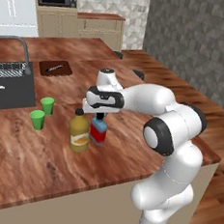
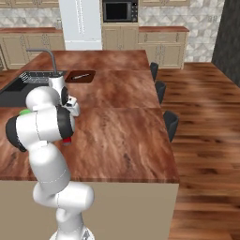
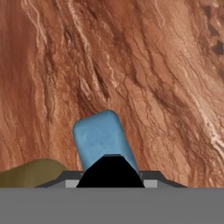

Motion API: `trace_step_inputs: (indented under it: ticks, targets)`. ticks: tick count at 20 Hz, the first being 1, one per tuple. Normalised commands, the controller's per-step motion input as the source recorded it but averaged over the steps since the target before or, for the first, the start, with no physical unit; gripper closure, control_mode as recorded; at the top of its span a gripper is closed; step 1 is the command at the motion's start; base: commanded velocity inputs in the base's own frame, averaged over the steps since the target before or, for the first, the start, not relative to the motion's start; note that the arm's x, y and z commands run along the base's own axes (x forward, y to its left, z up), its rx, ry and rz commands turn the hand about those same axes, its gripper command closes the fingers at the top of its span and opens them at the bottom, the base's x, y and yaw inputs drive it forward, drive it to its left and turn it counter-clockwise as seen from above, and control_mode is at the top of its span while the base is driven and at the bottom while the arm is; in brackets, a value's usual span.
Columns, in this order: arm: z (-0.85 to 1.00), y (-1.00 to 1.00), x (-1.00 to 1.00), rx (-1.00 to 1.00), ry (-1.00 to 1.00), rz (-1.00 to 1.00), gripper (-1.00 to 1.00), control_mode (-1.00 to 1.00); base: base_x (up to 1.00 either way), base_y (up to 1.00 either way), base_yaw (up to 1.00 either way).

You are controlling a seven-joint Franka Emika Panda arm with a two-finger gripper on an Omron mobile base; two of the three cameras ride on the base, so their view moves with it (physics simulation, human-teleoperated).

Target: Place the drinks on the dining counter in a tight cluster.

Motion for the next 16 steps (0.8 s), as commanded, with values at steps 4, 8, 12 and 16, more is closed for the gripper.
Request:
trace_step_inputs:
  ticks: [4, 8, 12, 16]
  targets:
    - [0.0, 0.0, 0.0, 0.0, 0.0, 0.0, -1.0, -1.0, 0.0, 0.0, 0.0]
    - [0.0, -0.01, 0.0, 0.0, 0.0, 0.0, -1.0, -1.0, 0.0, 0.0, 0.0]
    - [0.1, 0.0, 0.0, 0.0, 0.0, 0.0, -1.0, -1.0, 0.0, 0.0, 0.0]
    - [0.71, -0.07, -0.03, 0.0, -0.05, 0.02, -1.0, -1.0, 0.0, 0.0, 0.0]
